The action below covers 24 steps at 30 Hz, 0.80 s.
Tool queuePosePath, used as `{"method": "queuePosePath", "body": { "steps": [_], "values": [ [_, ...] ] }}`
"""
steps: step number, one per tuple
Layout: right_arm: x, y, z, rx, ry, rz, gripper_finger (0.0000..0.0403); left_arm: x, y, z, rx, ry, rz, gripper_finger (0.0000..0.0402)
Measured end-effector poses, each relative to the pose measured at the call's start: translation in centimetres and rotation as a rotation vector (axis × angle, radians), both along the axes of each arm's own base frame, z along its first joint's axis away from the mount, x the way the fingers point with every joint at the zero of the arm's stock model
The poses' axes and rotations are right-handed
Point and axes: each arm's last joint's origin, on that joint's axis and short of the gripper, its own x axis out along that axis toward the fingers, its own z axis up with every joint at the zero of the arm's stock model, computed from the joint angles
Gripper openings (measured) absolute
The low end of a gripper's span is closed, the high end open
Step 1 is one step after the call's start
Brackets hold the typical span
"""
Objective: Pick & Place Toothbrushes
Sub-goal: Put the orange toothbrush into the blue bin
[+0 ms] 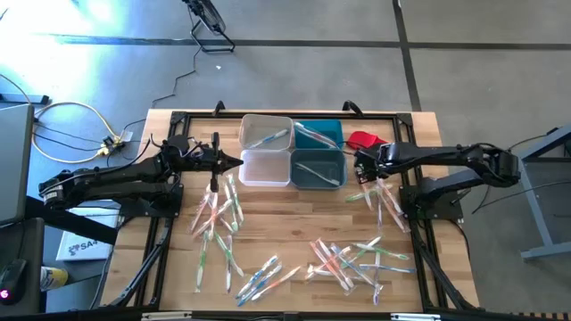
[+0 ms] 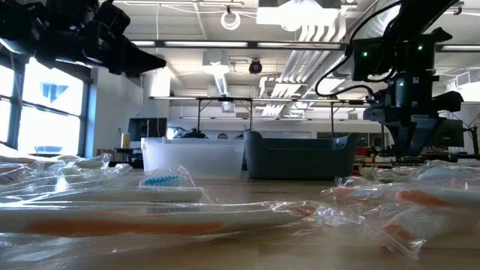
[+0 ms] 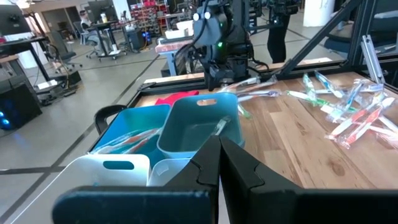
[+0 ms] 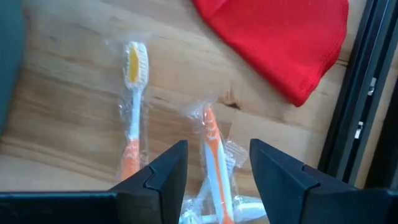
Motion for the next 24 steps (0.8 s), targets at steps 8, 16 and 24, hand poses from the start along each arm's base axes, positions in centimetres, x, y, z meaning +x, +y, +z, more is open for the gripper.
{"method": "queuePosePath", "body": {
  "steps": [8,16,24],
  "values": [
    [0.8,-0.3,-1.9,0.037,0.099,0.01,0.0165,0.0,0.0,0.0,0.0,0.0,-0.001,0.0001],
    [1.4,-0.5,-3.2,0.054,0.15,0.035,0.0165,0.0,0.0,0.0,0.0,0.0,-0.004,0.0001],
    [1.9,-0.7,-3.8,0.047,0.145,0.06,0.0165,0.0,0.0,0.0,0.0,0.001,-0.003,0.0001]
  ]
}}
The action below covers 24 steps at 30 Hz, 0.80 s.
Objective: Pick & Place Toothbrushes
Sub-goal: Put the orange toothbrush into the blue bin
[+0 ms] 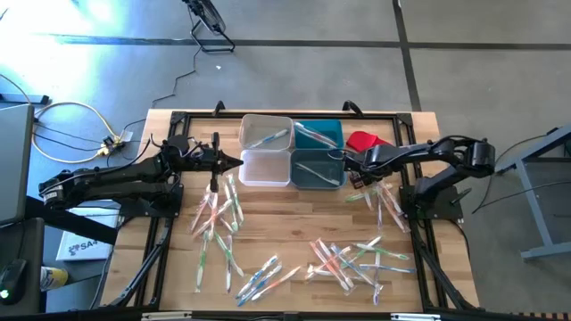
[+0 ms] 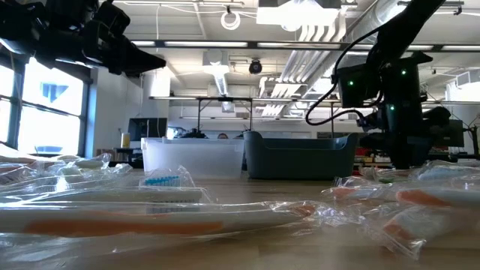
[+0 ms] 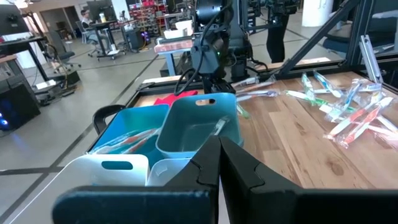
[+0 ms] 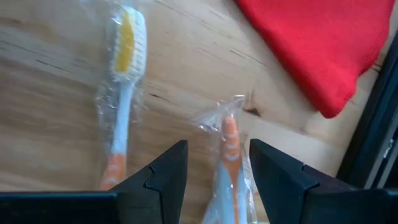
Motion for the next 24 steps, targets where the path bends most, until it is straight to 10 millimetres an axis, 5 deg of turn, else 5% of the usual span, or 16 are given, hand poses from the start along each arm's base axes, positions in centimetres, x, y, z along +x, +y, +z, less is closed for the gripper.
{"method": "queuePosePath", "body": {
  "steps": [8,24],
  "values": [
    [-0.01,0.0,0.01,-0.002,-0.002,-0.006,0.015,0.0,0.0,0.0,0.0,0.0,0.0,0.0001],
    [-0.04,0.01,0.02,-0.001,0.0,-0.011,0.003,0.0,0.01,0.0,0.0,0.0,0.004,0.0001]
  ]
}}
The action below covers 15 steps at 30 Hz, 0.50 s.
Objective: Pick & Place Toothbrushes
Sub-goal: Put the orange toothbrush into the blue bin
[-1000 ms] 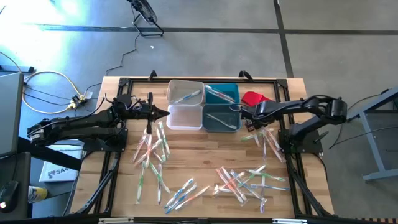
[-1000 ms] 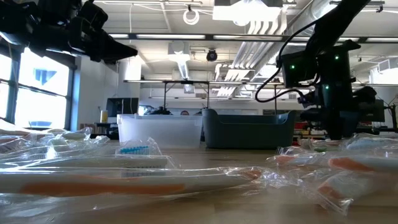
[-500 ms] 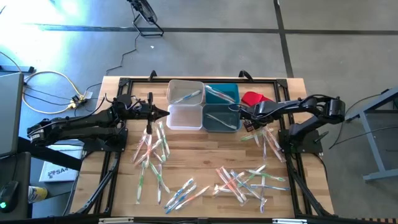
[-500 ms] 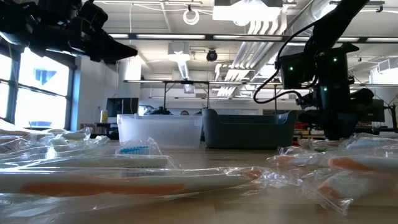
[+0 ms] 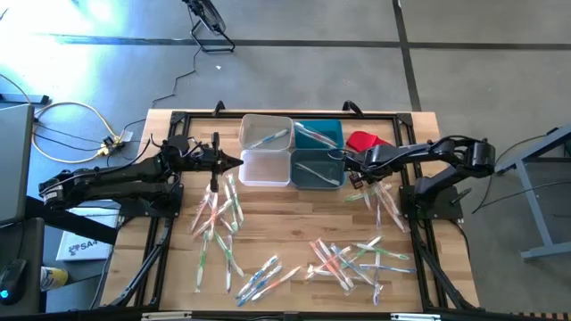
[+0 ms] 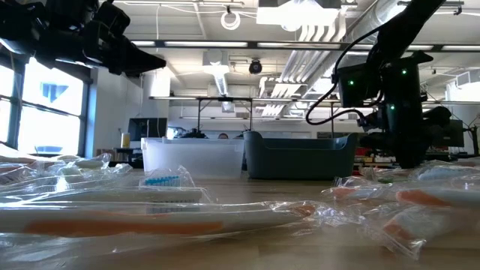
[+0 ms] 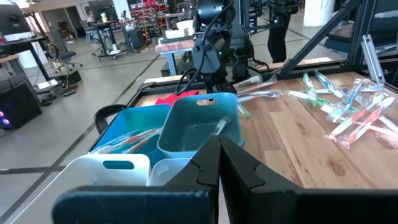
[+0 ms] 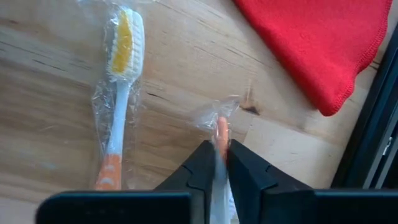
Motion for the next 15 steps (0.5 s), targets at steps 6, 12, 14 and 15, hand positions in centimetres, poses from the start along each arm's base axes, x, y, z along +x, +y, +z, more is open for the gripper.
{"method": "queuePosePath", "body": {
  "steps": [6,12,14,15],
  "values": [
    [-0.11,0.04,0.01,0.004,0.012,0.001,0.0016,0.0,0.0,0.0,0.0,0.0,0.0,0.0001],
    [-0.41,0.14,0.07,0.013,0.045,0.001,0.0015,0.0,0.0,0.0,0.0,0.0,-0.001,0.0001],
    [-0.55,0.18,0.1,0.013,0.061,0.002,0.0015,0.0,0.0,0.0,0.0,0.0,-0.001,0.0001],
    [-0.6,0.18,0.13,0.01,0.066,0.003,0.0015,0.0,0.0,0.0,0.0,0.0,-0.001,0.0001]
  ]
}}
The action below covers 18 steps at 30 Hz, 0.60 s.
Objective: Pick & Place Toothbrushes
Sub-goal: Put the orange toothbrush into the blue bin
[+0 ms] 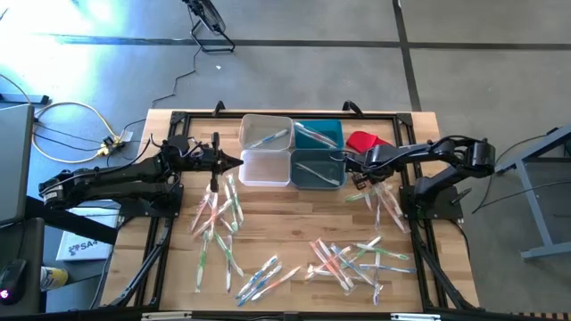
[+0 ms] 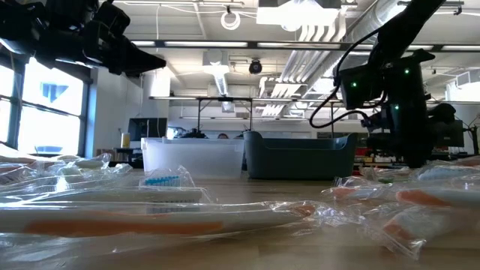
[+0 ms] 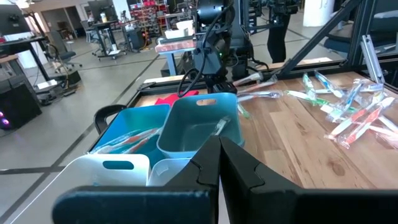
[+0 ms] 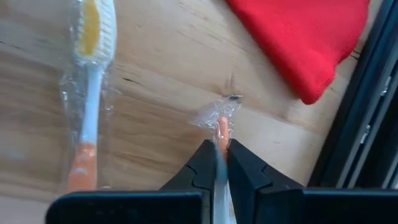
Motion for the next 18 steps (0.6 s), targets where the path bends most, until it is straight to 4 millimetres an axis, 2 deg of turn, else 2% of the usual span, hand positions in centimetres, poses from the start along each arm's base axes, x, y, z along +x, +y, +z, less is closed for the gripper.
{"method": "queuePosePath", "body": {
  "steps": [7,18],
  "values": [
    [0.3,-0.2,1.1,-0.034,0.043,0.012,0.0015,0.0,0.0,0.0,0.0,0.0,-0.001,0.0001],
    [3.4,-1.7,6.4,-0.176,0.005,0.113,0.0015,0.0,0.0,0.0,0.0,0.0,-0.004,0.0001]
  ]
}}
